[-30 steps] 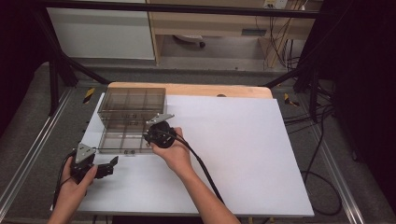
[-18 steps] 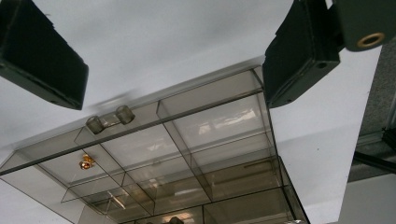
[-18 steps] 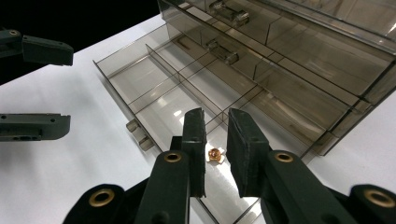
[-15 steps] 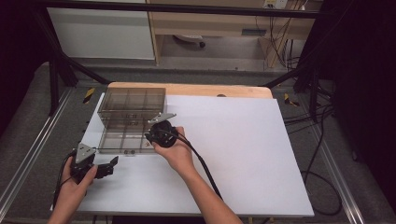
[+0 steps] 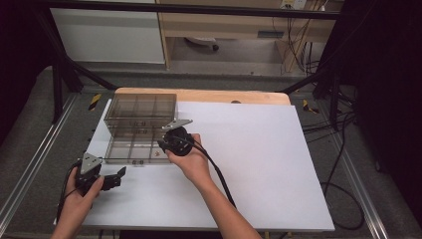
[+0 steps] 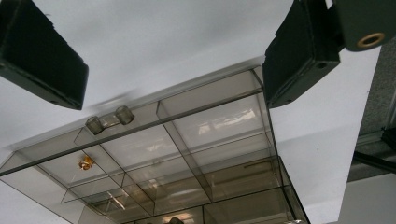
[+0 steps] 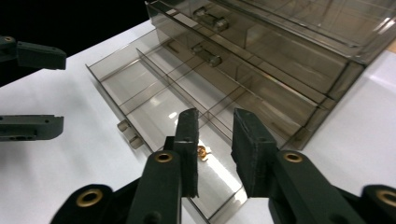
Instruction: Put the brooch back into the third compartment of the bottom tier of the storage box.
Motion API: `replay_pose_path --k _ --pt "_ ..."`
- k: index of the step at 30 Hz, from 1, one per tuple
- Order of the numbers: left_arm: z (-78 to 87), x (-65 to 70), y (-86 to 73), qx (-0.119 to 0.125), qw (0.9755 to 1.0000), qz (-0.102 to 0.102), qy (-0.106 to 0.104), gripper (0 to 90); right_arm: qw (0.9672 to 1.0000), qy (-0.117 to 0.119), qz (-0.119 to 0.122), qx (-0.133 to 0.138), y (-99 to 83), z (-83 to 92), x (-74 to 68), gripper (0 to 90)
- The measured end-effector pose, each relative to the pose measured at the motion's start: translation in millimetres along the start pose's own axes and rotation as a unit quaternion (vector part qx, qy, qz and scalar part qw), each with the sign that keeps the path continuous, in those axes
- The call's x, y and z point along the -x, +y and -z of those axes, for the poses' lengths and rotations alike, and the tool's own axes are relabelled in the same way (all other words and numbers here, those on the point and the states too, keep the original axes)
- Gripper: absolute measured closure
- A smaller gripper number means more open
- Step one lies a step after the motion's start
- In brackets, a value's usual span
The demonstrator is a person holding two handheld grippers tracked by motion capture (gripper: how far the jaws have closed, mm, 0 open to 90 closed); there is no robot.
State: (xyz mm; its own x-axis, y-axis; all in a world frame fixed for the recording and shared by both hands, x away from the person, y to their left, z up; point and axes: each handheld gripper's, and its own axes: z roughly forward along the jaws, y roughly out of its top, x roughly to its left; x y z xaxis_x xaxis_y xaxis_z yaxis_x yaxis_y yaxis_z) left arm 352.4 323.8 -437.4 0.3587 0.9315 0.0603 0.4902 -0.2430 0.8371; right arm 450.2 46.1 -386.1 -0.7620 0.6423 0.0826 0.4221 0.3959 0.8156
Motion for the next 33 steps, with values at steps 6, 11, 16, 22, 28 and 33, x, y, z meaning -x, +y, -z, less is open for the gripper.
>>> replay_pose_path --k 6,11,16,22,28,33 --pt "-0.1 0.3 0.0 0.000 1.0000 -0.001 0.001 7.2 0.9999 -0.012 -0.003 -0.003 -0.8 5.5 3.9 60.2" --pt "-0.3 0.6 0.0 -0.001 1.0000 -0.002 0.001 7.2 0.9998 -0.021 -0.001 -0.002 0.1 11.8 7.0 53.0" --pt "0.0 0.3 0.1 0.000 1.0000 -0.003 0.003 7.2 0.9995 -0.031 0.003 -0.006 0.4 15.7 9.1 46.3" --pt "1.0 0.4 0.8 0.005 1.0000 -0.003 0.003 7.2 0.9988 -0.044 0.018 -0.012 -0.3 21.4 10.8 35.8" --pt "1.8 0.6 1.5 0.009 1.0000 -0.002 0.002 7.2 0.9978 -0.053 0.026 -0.029 -1.8 24.8 13.7 23.2" --pt "1.3 0.5 1.3 0.008 1.0000 -0.002 0.002 7.2 0.9975 -0.061 0.015 -0.033 -4.1 28.6 19.2 11.5"
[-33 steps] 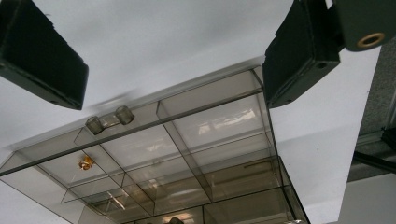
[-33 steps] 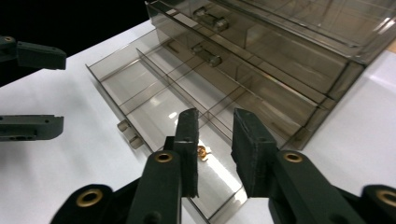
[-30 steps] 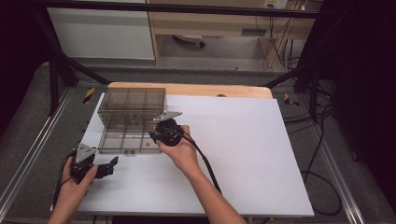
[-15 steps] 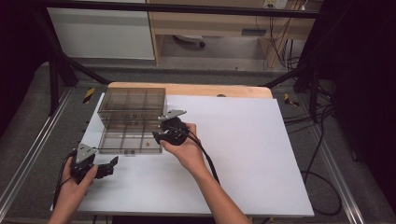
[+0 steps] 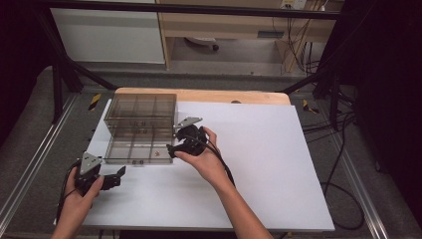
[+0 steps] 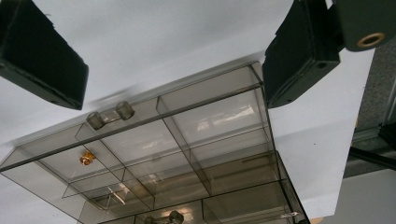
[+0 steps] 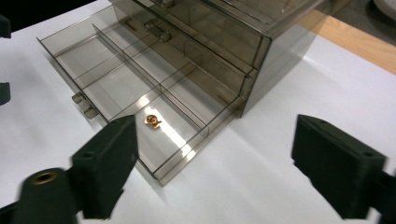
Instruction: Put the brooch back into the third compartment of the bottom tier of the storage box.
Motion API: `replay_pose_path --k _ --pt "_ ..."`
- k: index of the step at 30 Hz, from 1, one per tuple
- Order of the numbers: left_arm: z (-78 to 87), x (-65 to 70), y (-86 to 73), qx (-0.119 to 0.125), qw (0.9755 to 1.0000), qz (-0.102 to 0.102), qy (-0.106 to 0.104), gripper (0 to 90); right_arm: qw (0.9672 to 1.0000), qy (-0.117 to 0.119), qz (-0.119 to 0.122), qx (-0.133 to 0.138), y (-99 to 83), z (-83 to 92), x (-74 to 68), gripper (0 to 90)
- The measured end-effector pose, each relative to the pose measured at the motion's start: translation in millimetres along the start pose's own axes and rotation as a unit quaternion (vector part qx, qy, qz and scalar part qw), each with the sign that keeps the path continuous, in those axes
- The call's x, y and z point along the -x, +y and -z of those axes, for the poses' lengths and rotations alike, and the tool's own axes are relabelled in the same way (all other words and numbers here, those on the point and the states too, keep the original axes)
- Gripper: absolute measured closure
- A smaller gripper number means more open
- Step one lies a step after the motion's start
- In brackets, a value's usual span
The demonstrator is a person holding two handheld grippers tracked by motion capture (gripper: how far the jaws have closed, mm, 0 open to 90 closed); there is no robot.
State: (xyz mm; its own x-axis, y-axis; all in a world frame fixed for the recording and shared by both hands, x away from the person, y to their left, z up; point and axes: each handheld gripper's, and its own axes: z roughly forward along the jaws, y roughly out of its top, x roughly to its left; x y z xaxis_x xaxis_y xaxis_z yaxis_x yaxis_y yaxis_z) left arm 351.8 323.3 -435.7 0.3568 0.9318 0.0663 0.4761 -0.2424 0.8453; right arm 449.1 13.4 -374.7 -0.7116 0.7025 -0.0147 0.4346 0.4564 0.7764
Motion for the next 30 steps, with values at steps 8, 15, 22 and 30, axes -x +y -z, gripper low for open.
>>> replay_pose_path --k 8,15,22,30 --pt "0.0 0.0 -0.1 0.000 1.0000 0.000 0.000 7.2 0.9997 -0.005 -0.023 0.004 -5.1 4.1 10.9 5.4" --pt "-0.2 0.2 0.0 -0.001 1.0000 -0.001 0.000 7.2 0.9997 -0.022 0.000 -0.001 -11.4 11.0 18.2 5.2" --pt "-0.3 0.5 0.0 -0.001 1.0000 -0.002 -0.001 7.2 0.9997 -0.023 -0.006 -0.001 -15.5 21.0 28.5 3.9" --pt "0.0 0.3 -0.2 -0.001 1.0000 0.000 0.000 7.2 0.9996 -0.022 -0.018 -0.002 -24.9 30.8 40.2 3.6"
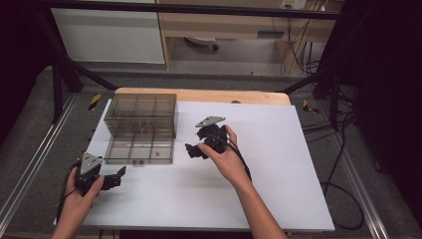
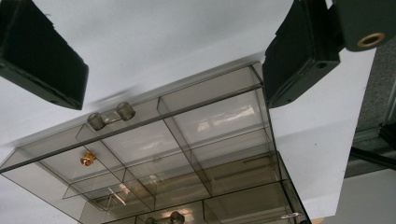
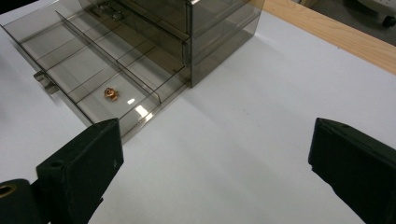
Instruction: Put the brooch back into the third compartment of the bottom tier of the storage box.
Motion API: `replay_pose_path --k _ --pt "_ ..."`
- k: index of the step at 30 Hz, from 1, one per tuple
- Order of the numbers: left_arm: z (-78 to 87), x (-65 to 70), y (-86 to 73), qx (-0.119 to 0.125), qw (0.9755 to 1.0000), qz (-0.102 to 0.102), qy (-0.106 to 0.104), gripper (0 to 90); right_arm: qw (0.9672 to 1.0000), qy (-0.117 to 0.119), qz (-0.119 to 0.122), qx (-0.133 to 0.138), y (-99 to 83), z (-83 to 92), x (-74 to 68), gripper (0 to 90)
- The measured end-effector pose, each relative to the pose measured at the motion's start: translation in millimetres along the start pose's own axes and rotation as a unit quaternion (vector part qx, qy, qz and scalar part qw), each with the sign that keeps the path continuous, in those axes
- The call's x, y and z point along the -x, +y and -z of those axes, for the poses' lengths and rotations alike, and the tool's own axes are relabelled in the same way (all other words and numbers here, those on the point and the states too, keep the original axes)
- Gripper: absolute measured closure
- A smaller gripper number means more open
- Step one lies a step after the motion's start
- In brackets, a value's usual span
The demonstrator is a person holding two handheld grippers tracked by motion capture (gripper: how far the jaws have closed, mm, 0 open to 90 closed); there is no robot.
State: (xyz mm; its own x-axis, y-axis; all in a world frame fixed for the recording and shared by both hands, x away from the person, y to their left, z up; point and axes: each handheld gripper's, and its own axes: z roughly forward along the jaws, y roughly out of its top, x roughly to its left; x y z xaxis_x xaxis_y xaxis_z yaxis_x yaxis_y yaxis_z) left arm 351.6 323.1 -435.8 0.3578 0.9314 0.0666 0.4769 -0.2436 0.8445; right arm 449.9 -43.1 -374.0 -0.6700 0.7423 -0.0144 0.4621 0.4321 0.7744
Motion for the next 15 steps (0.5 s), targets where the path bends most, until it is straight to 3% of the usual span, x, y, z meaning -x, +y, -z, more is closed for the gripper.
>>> replay_pose_path --k 15 --pt "-0.2 0.6 0.0 -0.001 1.0000 -0.001 0.000 7.2 0.9994 -0.028 -0.010 0.017 -14.2 22.1 24.7 4.0"
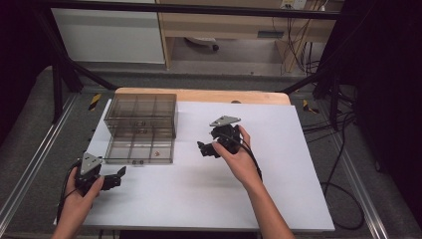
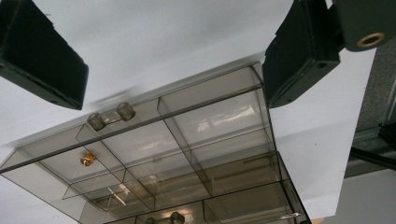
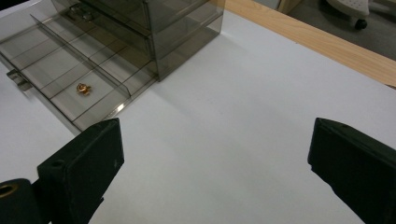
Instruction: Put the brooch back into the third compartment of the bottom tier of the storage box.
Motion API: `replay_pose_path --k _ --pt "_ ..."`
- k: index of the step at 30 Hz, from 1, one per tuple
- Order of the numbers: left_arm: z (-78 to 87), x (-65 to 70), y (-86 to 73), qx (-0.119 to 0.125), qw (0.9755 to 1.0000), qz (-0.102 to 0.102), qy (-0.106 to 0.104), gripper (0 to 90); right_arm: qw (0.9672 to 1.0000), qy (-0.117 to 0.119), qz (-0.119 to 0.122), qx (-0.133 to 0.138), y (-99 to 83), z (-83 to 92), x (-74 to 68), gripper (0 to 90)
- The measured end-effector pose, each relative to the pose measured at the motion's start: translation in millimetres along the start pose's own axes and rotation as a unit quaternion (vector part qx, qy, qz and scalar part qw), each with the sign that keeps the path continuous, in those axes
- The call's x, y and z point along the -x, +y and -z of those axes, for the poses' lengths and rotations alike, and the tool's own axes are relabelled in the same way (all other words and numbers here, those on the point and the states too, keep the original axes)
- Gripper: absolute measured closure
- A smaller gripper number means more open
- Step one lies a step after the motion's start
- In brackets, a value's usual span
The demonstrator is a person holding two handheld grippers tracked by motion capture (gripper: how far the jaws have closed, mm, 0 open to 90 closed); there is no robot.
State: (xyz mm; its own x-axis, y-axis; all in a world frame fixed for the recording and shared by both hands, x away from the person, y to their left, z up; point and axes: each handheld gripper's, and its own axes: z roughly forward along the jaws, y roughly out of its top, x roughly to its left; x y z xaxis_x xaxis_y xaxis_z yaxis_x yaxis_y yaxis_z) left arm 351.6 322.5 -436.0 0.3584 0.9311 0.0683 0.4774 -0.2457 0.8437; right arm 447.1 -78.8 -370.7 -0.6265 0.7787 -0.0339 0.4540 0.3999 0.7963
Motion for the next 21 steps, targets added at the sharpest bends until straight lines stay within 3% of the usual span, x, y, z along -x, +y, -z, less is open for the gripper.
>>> replay_pose_path --k 10,21 --pt "0.0 0.5 -0.1 0.000 1.0000 -0.001 0.000 7.2 0.9996 -0.019 -0.002 0.020 -6.3 11.6 13.0 4.2" --pt "-0.2 0.7 -0.1 -0.001 1.0000 -0.001 0.000 7.2 0.9986 -0.025 -0.031 0.034 -13.3 23.9 26.5 4.2"
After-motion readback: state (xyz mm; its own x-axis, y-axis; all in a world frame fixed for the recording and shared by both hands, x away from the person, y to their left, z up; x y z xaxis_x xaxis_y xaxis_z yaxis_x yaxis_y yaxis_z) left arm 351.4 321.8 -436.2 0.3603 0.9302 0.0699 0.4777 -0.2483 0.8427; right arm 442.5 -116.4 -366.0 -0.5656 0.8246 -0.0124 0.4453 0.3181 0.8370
